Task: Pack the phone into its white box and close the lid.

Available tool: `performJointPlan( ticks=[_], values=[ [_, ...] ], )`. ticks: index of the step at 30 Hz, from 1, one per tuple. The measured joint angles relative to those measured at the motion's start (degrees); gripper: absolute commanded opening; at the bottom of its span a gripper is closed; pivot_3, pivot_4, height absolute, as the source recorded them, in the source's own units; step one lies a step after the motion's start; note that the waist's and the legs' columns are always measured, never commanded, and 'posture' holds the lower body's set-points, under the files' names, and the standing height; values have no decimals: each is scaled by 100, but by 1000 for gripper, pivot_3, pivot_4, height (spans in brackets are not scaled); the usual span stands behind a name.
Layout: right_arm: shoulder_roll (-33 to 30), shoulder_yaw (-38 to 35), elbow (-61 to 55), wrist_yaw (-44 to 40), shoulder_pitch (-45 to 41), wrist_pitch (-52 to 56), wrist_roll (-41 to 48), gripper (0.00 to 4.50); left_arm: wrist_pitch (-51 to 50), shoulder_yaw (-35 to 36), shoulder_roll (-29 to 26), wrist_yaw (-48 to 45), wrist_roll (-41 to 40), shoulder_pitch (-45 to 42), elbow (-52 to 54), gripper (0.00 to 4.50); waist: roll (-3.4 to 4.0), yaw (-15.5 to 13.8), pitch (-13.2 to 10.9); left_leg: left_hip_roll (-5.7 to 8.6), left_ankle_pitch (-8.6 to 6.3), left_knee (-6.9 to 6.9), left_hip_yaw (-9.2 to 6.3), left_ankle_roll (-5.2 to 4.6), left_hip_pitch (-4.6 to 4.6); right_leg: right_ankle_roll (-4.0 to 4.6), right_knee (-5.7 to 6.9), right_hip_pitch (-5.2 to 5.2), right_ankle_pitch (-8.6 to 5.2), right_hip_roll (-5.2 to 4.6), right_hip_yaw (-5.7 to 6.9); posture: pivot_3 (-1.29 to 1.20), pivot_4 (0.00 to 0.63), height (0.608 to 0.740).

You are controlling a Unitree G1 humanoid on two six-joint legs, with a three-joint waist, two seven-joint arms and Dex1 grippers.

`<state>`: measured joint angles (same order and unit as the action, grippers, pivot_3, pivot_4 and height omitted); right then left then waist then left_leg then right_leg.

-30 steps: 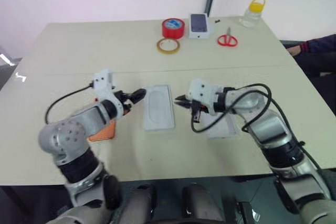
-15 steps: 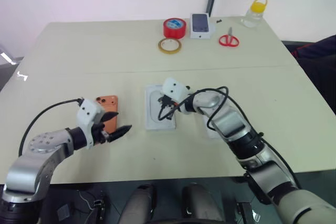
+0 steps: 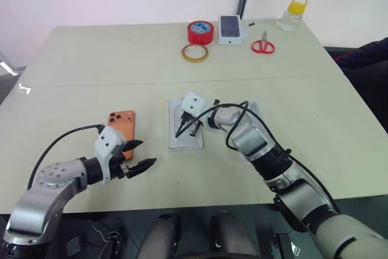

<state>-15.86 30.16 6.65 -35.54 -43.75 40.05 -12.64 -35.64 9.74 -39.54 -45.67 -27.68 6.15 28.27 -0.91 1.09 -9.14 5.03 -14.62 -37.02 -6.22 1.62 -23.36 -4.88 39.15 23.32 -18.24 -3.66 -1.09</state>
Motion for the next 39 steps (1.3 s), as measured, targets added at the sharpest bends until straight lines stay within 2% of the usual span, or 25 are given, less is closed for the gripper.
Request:
performJointPlan(
  ticks=[8,15,17,19,20,26,31,39],
  values=[
    [-55,37,-468,-176,157,-18,-43,29,48,0,177,97,-29,28,-76,3854,1,11,0,-1,0,1,0,0,0,0,1,1,0,1,0,0,150,740],
    [214,-158,-766,-278,157,39,225,29,10,161,379,293,-219,46,-160,3854,1,-1,0,-1,0,0,-1,0,0,0,0,0,0,1,1,0,150,740],
    [239,-184,-765,-297,170,-109,285,29,-606,755,722,906,-742,-449,-520,3854,-1,-19,0,-1,-7,-3,-10,-11,0,0,2,0,0,3,9,0,150,740],
    [266,-190,-770,-311,187,-199,329,0,-1045,1229,769,1475,-921,-841,-806,4367,-4,-6,2,-1,-4,-4,-12,-7,0,-1,4,0,0,6,9,0,150,740],
    [298,-189,-770,-313,213,-256,360,0,-1318,1415,758,1818,-923,-1063,-919,4469,-4,10,2,0,0,-4,-10,0,0,-1,4,0,0,5,7,0,150,740],
    [683,-51,-536,-297,190,-562,379,0,-3336,2026,867,3345,-1032,-2196,-1836,4469,-8,56,4,-1,2,-7,-10,3,0,-2,16,4,0,9,7,0,150,740],
    [939,337,59,-358,-158,-763,227,0,-4283,2144,837,3570,-1124,-2640,-1926,4469,-9,138,5,0,4,-7,-11,6,0,-2,17,4,0,8,7,0,150,740],
    [1617,801,1175,-446,-534,-1124,-23,0,-5232,2146,880,3432,-1216,-2700,-1526,4469,-8,156,5,1,7,-7,-12,13,2,-2,23,6,1,7,6,0,150,740]
  ],
)
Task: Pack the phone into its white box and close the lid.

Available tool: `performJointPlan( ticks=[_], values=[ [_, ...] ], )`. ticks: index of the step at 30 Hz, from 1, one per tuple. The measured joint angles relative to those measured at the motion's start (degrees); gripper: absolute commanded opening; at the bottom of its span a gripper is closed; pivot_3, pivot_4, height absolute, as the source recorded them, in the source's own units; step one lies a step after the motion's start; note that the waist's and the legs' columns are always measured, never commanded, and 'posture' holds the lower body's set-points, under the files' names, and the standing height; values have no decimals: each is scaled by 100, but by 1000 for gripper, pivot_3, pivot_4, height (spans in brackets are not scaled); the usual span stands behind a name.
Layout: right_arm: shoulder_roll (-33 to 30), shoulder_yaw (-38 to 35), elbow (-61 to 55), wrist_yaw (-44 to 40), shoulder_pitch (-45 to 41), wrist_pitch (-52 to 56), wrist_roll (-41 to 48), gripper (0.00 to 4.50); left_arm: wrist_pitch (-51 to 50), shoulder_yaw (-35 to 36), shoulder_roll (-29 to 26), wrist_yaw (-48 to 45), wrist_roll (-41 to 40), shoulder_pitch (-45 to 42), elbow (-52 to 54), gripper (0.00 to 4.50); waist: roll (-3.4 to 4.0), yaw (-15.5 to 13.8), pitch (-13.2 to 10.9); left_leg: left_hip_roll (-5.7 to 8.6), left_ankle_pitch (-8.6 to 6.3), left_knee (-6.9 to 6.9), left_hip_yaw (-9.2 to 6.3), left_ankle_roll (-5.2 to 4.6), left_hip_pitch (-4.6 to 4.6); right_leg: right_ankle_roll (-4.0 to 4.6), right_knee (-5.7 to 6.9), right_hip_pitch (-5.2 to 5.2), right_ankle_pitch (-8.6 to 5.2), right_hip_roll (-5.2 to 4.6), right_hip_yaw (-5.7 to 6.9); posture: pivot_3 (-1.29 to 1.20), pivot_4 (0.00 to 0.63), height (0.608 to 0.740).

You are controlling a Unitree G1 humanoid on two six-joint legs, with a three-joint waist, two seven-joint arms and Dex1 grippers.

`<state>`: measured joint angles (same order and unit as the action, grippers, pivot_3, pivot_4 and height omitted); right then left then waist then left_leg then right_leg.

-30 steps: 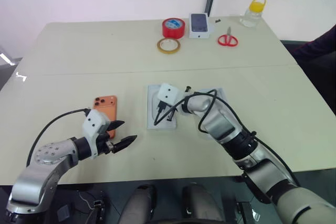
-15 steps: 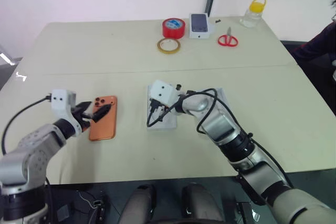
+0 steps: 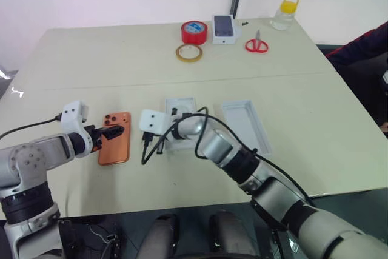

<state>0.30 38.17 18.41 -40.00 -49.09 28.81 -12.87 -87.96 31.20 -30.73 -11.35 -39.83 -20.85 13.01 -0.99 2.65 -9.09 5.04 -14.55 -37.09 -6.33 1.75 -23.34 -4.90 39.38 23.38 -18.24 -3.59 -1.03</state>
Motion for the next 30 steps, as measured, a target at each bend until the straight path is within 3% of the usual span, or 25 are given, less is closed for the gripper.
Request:
performJointPlan(
  ticks=[11,30],
  values=[
    [-236,83,34,-201,111,-182,-238,0,-266,322,890,128,-397,211,697,4469,1,-58,4,4,0,-3,-3,0,1,0,-6,-6,0,-5,3,0,150,740],
    [-393,-74,-238,-240,259,-79,-375,0,-398,526,1186,467,-1220,94,457,4469,0,-38,5,3,0,-2,-3,0,1,0,-6,-7,0,-4,3,0,150,740]
  ],
)
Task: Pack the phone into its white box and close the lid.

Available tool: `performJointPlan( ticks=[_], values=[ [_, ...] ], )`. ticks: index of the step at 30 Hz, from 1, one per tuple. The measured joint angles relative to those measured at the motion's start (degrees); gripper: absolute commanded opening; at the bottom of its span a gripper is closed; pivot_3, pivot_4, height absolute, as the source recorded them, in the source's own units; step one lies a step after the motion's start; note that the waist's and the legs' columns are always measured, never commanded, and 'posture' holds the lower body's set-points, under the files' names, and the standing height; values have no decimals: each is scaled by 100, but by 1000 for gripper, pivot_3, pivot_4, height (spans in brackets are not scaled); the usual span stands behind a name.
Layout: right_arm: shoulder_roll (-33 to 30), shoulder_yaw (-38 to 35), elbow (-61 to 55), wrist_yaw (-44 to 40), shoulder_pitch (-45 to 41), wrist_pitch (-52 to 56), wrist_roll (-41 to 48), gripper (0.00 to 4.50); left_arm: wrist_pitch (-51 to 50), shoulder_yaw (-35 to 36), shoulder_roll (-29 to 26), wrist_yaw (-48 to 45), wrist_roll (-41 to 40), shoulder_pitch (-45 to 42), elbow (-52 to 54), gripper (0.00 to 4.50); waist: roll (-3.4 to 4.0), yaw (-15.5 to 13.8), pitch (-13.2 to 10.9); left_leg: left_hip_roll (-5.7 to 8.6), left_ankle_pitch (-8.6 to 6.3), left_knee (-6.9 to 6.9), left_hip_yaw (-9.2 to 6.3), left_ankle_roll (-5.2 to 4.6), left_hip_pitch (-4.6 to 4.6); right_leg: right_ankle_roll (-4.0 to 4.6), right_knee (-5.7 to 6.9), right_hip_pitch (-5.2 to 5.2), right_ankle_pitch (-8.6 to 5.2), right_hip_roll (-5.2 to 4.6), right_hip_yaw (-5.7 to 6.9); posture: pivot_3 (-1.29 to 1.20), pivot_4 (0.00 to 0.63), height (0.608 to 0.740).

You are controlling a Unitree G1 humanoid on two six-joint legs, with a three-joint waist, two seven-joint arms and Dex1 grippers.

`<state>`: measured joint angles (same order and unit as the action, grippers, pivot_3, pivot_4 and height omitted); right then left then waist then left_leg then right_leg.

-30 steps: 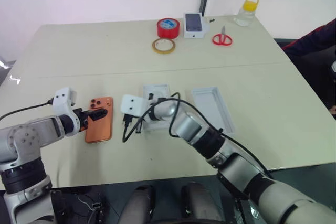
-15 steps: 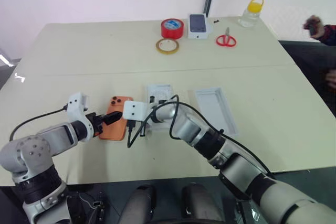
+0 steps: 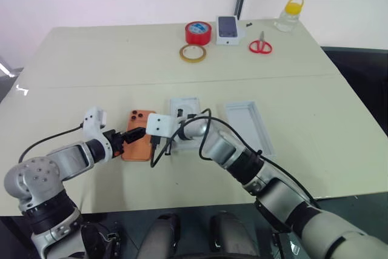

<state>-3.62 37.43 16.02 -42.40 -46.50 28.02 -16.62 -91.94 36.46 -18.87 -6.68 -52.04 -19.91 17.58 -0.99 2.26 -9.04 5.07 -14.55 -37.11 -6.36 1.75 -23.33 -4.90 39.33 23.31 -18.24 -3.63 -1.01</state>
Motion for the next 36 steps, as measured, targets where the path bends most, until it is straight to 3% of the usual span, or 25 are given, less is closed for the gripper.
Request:
performJointPlan(
  ticks=[8,13,23,26,29,36],
  values=[
    [12,0,-26,-15,42,21,-3,0,-7,-12,-16,56,-108,-66,-107,4469,0,16,0,0,0,0,0,0,0,0,1,1,0,1,0,0,150,740],
    [14,0,-27,-18,44,21,-5,0,-7,45,-21,97,-85,-73,-122,2193,0,15,0,-1,0,0,0,0,0,0,1,2,0,1,0,0,150,740],
    [22,1,-39,-19,50,21,-6,0,-7,50,-69,120,22,-109,-197,2193,0,22,0,-2,0,1,0,0,0,0,1,3,0,2,0,0,150,740],
    [16,3,-60,-20,68,22,-14,0,-7,146,15,177,25,-108,-194,1292,0,22,0,-2,0,1,0,0,0,0,1,3,0,2,0,0,150,740],
    [-11,2,-103,-31,70,45,-24,0,-7,328,133,72,-174,-192,-90,24,-1,19,1,-2,0,0,0,0,1,0,1,0,0,2,0,0,150,740],
    [-135,-411,-1059,-200,53,463,177,0,-5,915,441,321,-186,-484,-73,24,-8,9,-3,-4,1,0,-1,3,-5,0,2,7,0,6,0,0,150,740]
  ],
)
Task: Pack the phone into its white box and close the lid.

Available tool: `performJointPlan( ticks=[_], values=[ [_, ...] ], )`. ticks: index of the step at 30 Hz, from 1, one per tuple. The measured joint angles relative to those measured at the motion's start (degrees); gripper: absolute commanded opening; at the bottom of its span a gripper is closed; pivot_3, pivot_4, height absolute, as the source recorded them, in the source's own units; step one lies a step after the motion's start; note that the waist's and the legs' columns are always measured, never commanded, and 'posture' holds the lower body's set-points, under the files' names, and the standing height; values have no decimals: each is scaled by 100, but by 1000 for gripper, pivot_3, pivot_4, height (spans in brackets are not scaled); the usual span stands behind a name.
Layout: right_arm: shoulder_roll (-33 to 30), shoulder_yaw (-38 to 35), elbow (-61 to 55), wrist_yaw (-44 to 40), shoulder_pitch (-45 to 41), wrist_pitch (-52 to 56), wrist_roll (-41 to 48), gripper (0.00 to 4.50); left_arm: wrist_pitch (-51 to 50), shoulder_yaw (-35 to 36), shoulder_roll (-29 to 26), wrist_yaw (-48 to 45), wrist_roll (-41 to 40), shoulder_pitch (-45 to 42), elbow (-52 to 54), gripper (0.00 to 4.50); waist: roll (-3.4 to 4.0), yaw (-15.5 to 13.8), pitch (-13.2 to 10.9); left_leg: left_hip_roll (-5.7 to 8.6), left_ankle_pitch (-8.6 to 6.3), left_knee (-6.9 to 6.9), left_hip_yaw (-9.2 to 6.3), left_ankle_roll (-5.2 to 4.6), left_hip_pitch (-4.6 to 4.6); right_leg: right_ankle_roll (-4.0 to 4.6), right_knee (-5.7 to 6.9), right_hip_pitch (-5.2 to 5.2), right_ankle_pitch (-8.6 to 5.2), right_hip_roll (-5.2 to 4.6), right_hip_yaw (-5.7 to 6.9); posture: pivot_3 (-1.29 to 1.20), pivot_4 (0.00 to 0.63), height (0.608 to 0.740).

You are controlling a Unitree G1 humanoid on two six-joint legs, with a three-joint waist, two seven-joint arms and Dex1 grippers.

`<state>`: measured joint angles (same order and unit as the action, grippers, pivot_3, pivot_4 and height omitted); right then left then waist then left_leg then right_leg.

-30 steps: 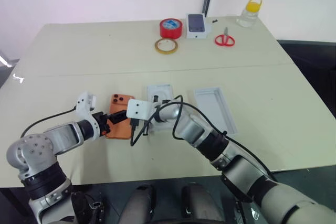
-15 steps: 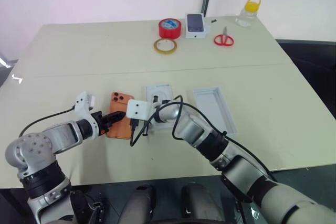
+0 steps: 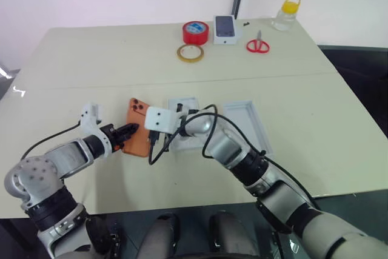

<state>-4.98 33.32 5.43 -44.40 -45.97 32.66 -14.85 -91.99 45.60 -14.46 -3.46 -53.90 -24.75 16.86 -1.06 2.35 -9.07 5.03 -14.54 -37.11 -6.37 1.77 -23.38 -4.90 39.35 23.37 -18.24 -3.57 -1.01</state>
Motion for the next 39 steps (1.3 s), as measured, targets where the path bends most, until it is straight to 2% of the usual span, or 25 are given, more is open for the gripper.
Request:
performJointPlan(
  ticks=[4,7,11,15,20,26,37,39],
  values=[
    [-418,-471,-1001,-294,5,468,319,0,-2,491,389,326,-226,-566,13,24,-5,-73,1,4,-1,-1,-2,-1,-3,-1,-12,-5,0,-5,3,0,150,740],
    [-955,-795,-1752,-578,109,719,592,0,-3,712,1039,760,-556,-761,8,24,-9,-148,1,4,-3,-1,-1,-3,-3,-2,-20,-9,0,-6,4,0,150,740],
    [-1908,-1020,-2279,-920,544,726,829,0,-2,538,1861,1352,-907,-754,33,24,-20,-168,-5,5,-4,-2,1,-6,-4,-3,-23,-14,1,-8,4,0,150,740],
    [-2625,-1227,-2340,-1072,854,542,935,0,3,180,2423,1747,-1023,-612,6,24,-25,-126,-8,-1,-4,2,5,-5,-3,-3,-16,-7,1,-1,0,0,150,740],
    [-3115,-1329,-2333,-1071,1175,339,939,0,204,9,2529,2130,-1078,-474,-103,24,-27,-148,-9,-1,-4,0,6,-5,-2,-3,-13,-8,1,1,-3,0,150,740],
    [-3228,-1347,-2333,-981,1255,314,945,0,786,-281,2550,2376,-1075,-430,-510,24,-34,-187,-13,1,-3,-1,5,-5,-2,-3,-18,-10,1,-2,-2,0,150,740],
    [-3243,-1378,-2377,-1008,1362,174,1180,0,1516,-1210,2554,2497,-1563,-308,-829,24,-35,-176,-13,0,-3,-1,6,-5,-2,-3,-19,-11,1,-1,-2,0,150,740],
    [-3243,-1379,-2377,-999,1362,173,1185,0,1647,-1310,2516,2503,-1593,-233,-933,1000,-35,-176,-13,0,-3,0,5,-4,-2,-3,-19,-10,1,-1,-2,0,150,740]
  ],
)
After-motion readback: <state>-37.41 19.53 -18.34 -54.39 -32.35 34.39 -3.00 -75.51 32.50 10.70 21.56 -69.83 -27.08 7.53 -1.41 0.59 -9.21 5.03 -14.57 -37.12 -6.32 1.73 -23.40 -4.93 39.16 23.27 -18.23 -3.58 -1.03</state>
